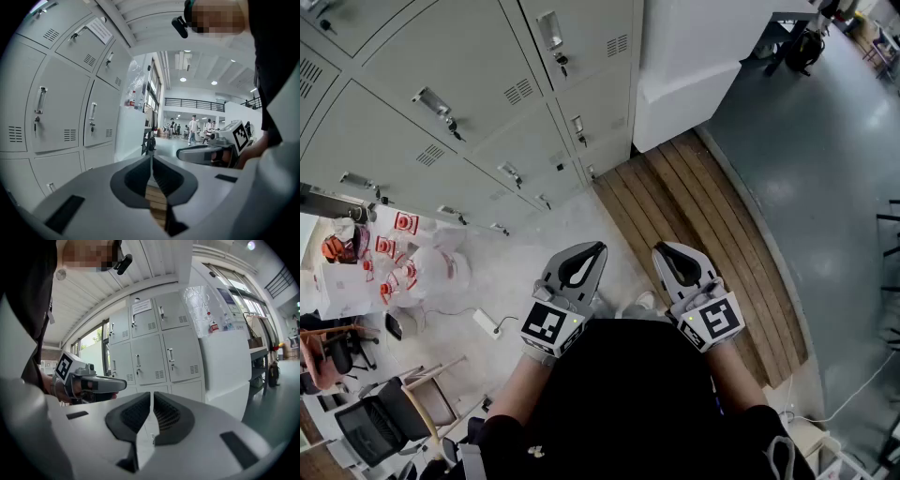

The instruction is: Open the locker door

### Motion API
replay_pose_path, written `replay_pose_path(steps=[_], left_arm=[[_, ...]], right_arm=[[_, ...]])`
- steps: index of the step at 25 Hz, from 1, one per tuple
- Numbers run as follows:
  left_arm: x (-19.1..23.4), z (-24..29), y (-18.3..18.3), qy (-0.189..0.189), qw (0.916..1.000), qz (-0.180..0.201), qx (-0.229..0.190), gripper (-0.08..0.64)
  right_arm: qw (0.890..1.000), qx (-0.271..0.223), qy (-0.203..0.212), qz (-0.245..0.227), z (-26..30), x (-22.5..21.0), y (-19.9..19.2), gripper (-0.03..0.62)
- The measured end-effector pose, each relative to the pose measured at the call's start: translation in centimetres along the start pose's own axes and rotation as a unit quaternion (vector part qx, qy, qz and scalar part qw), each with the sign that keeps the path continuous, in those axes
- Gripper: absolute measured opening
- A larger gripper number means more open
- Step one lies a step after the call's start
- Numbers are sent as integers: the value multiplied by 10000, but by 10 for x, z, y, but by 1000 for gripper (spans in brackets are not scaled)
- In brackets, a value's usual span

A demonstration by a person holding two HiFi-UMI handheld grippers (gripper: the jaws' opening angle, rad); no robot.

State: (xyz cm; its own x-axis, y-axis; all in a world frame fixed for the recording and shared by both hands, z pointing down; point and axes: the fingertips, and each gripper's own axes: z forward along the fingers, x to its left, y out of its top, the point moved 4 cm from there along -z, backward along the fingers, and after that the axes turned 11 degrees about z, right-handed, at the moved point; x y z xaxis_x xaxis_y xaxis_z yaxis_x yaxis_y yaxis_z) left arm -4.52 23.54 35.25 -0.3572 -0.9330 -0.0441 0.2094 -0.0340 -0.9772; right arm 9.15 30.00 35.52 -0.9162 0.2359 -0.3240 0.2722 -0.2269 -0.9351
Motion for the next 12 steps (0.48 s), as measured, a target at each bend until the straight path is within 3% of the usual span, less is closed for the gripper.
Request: replay_pose_path(steps=[7,12], left_arm=[[27,-27,-10,-25,9999,-152,-37,28],[56,-53,-19,-31,9997,-234,-83,28]], right_arm=[[9999,93,-39,25,25,24,-6,44],[9994,94,-118,308,52,39,-6,44]])
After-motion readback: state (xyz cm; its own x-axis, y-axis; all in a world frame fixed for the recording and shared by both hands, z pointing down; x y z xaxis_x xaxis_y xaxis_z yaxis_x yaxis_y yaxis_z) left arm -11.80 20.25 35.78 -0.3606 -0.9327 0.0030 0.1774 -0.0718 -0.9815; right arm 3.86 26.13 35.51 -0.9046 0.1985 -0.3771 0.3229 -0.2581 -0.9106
